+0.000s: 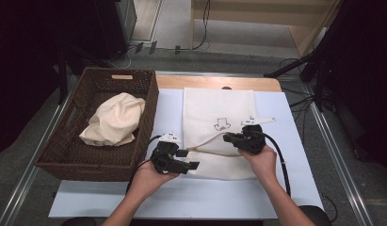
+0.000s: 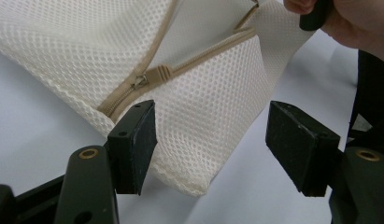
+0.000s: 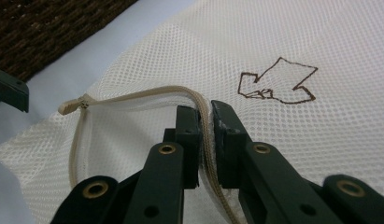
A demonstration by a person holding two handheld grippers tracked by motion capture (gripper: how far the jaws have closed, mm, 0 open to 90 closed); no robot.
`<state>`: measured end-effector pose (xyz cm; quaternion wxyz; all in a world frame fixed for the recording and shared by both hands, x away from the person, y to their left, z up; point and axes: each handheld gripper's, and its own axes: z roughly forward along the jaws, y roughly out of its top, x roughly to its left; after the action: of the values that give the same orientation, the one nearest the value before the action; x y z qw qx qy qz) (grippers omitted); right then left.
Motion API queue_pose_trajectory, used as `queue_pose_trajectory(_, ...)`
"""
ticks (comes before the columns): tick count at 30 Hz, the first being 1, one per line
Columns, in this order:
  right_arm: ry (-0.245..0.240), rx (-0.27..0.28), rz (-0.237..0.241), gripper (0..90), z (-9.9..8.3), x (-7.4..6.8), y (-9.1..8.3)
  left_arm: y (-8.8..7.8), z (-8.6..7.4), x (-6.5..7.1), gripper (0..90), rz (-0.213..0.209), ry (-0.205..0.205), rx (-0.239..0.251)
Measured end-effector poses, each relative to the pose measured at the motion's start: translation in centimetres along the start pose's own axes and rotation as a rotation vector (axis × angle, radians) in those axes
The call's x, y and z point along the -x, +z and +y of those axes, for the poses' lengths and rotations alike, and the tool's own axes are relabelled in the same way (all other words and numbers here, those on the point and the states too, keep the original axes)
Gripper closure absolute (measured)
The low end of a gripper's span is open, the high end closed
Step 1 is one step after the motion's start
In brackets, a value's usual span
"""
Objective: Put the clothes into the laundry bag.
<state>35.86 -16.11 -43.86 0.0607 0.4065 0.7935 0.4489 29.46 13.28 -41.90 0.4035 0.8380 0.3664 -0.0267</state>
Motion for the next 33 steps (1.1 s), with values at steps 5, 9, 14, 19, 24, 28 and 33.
queue_pose_trajectory(5, 0.003, 0.007, 0.020, 83.2, 0.8, -0.3, -0.7, -0.4, 0.0, 0.0, 33.8, -0.023, -0.019, 0.005)
queue_pose_trajectory(9, -0.011, 0.022, 0.028, 83.1, 1.3, -0.6, -1.2, -0.5, 0.0, 0.1, 30.8, -0.048, -0.020, -0.009)
queue_pose_trajectory(14, -0.003, 0.013, 0.050, 83.2, 1.3, -0.5, -1.1, -0.8, 0.2, 0.5, 34.2, -0.061, -0.010, -0.054)
queue_pose_trajectory(19, 0.027, 0.020, 0.091, 83.2, 1.4, -0.1, -0.9, -1.3, 0.8, 1.0, 39.4, -0.071, 0.010, -0.050)
queue_pose_trajectory(24, 0.056, 0.015, 0.102, 84.8, 1.4, 0.2, -0.9, -1.8, 1.7, 0.9, 38.7, -0.068, 0.001, -0.036)
queue_pose_trajectory(28, 0.065, 0.027, 0.111, 84.8, 1.5, 0.1, -1.1, -2.2, 2.4, 0.8, 38.1, -0.063, -0.001, -0.038)
queue_pose_trajectory(33, 0.062, 0.025, 0.117, 84.5, 1.5, 0.0, -1.1, -3.3, 3.7, 0.6, 37.7, -0.043, 0.016, -0.040)
